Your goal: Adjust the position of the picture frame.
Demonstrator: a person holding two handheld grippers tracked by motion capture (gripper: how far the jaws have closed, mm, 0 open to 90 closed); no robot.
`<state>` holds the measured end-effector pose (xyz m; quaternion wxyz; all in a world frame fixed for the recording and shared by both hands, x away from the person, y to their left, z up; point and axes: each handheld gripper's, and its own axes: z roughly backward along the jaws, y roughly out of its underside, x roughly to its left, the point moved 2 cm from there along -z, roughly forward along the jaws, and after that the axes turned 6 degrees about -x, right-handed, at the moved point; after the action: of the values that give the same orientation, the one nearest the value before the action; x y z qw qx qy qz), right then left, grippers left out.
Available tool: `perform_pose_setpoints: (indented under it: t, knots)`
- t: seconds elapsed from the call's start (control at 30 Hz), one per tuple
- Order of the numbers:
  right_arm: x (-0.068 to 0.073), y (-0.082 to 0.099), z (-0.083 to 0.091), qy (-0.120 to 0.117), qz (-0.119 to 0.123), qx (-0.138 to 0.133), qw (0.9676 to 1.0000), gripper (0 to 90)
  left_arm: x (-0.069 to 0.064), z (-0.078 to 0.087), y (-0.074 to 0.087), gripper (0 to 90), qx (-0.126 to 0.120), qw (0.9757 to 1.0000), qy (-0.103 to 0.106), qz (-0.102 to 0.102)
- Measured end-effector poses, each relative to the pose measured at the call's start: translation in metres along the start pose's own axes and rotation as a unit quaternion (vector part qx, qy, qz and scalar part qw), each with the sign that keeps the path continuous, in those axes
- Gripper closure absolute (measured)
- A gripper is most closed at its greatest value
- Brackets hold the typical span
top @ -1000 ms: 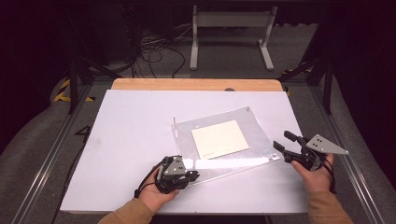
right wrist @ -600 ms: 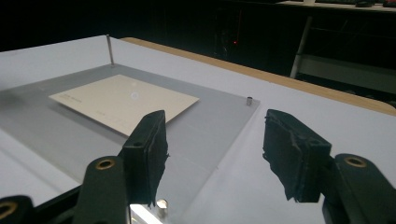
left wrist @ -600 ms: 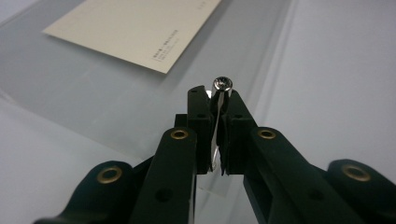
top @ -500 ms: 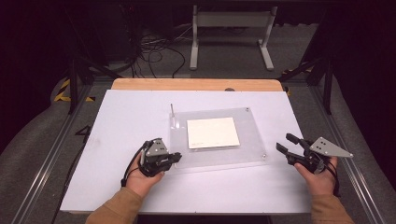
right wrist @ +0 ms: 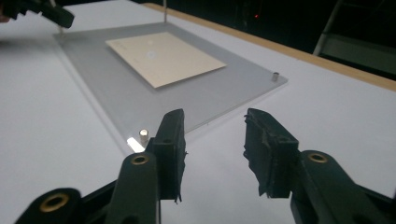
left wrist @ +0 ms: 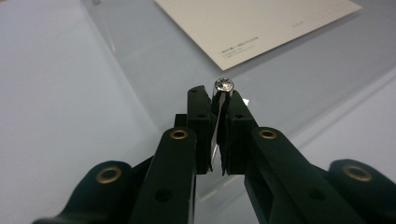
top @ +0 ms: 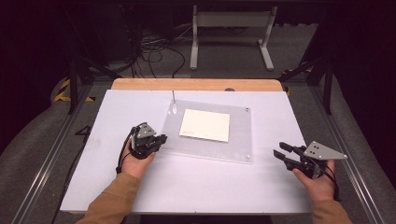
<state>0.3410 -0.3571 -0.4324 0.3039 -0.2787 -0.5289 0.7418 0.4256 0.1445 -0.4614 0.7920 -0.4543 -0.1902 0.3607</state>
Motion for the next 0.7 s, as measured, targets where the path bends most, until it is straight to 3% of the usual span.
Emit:
perform_pose_setpoints:
  t: [0.07, 0.13, 0.23, 0.27, 0.4, 0.43, 0.5, 0.57, 0.7]
  knots:
    - [0.004, -0.001, -0.005, -0.017, 0.008, 0.022, 0.9996, 61.8, 0.006, -0.003, 0.004, 83.3, 0.000, 0.9997, -0.002, 0.025]
    - [0.005, -0.001, -0.007, -0.024, 0.011, 0.030, 0.9992, 61.7, 0.007, -0.003, 0.004, 82.4, -0.003, 0.9995, 0.007, 0.032]
    - [0.010, -0.003, -0.014, -0.042, 0.023, 0.047, 0.9977, 62.0, 0.005, -0.001, 0.003, 80.9, -0.005, 0.9997, 0.001, 0.024]
    - [0.011, -0.005, -0.016, -0.045, 0.025, 0.053, 0.9973, 62.9, 0.005, 0.001, 0.003, 77.1, -0.011, 0.9995, 0.006, 0.030]
    - [0.017, -0.018, -0.025, -0.074, 0.016, 0.084, 0.9936, 66.7, 0.007, 0.019, 0.007, 48.0, -0.028, 0.9989, 0.005, 0.038]
    - [0.019, -0.022, -0.028, -0.077, 0.022, 0.092, 0.9925, 66.7, 0.006, 0.024, 0.008, 45.8, -0.030, 0.9987, 0.005, 0.040]
    - [0.023, -0.026, -0.036, -0.094, 0.038, 0.110, 0.9887, 64.1, 0.008, 0.035, 0.009, 42.8, -0.040, 0.9989, -0.002, 0.022]
    - [0.027, -0.029, -0.046, -0.107, 0.054, 0.129, 0.9843, 59.5, 0.009, 0.043, 0.009, 41.2, -0.051, 0.9984, -0.004, 0.025]
    - [0.029, -0.032, -0.054, -0.111, 0.066, 0.137, 0.9822, 60.3, 0.011, 0.052, 0.010, 36.1, -0.065, 0.9971, -0.008, 0.039]
